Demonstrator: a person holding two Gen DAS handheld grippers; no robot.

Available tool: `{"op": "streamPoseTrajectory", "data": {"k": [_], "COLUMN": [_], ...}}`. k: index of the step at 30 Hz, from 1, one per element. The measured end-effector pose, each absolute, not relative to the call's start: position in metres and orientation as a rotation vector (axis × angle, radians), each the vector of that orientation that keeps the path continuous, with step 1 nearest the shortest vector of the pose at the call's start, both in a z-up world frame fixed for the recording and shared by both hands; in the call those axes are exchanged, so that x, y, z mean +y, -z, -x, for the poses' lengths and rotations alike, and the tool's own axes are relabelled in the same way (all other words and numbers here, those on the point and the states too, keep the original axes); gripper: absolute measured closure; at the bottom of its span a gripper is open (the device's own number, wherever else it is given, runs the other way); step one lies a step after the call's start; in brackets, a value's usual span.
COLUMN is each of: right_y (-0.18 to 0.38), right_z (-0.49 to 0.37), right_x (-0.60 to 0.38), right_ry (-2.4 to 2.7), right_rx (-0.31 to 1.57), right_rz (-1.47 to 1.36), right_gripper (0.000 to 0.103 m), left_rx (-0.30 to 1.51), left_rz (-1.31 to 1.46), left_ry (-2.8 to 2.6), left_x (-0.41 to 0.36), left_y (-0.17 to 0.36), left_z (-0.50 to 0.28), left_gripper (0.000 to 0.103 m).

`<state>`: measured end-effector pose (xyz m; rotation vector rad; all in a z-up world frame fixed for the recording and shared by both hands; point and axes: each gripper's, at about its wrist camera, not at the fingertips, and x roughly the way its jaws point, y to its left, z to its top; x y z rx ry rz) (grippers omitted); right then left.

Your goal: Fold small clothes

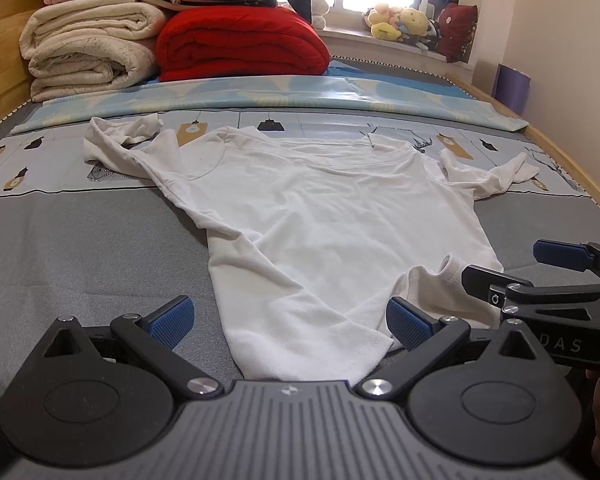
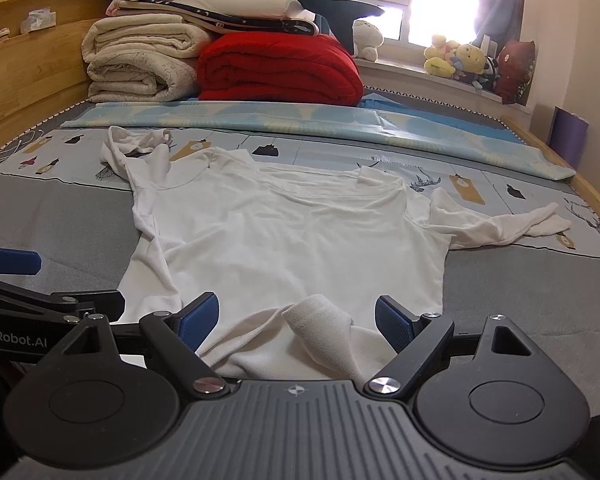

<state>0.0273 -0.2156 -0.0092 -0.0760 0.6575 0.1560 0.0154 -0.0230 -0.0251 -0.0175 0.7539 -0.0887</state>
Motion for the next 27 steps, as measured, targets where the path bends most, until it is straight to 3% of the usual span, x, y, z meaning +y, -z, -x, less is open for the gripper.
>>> {"op": "streamPoseTrajectory", "data": {"k": [27], "right_y": [0.0093], "right_z": [-0.0278], "right_x": [-0.2161], "right_ry": [-0.154], "right_rx": [0.666], "right_rz": [0.074], "right_gripper": [0.017], "left_rx": [0.754], "left_rz": [0.016], "left_ry": [0.088], "left_x": [-0.0236], "left_y": [0.0253], "left_z": [-0.0155], "left_gripper": [0.001]}}
